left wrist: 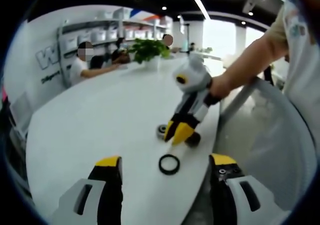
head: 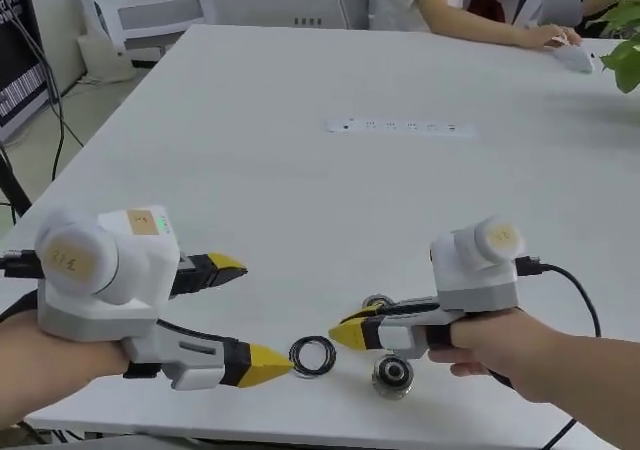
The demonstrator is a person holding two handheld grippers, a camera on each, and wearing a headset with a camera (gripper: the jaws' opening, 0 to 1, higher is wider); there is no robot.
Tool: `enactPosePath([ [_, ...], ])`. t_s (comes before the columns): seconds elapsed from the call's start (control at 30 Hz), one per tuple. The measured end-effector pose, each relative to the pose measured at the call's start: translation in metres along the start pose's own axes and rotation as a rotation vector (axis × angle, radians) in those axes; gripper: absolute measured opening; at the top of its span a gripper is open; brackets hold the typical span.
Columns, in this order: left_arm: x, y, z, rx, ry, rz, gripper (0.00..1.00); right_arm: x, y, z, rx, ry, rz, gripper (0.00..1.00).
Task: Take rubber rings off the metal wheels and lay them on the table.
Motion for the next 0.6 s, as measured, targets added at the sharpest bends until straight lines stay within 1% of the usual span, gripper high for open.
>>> enactPosePath([
  [0.13,0.000,0.006,0.000,-0.003,-0.003,0.008,0.72,0.001,0.002,-0.013,-0.033,-0.010,-0.006,0.19],
  [0.27,0.000,0.011,0.001,-0.010,-0.004,0.012,0.72,-0.001,0.003,-0.026,-0.062,-0.032,-0.012,0.24],
  [0.47,-0.001,0.018,0.002,-0.014,-0.006,0.018,0.72,-0.002,0.000,-0.048,-0.104,-0.069,-0.037,0.32],
  [0.6,-0.001,0.022,0.003,-0.023,-0.007,0.016,0.72,0.002,-0.003,-0.062,-0.124,-0.091,-0.064,0.37],
])
Point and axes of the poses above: the centre of the closed fingertips' face, and the gripper's own axes: z roughly forward along the fingers, x roughly to its left, y roughly out of its top, the point moved 10 cm from there along -z, roughly backward along the fingers, and after that the axes turned 14 degrees about x, right-handed, at the moved point
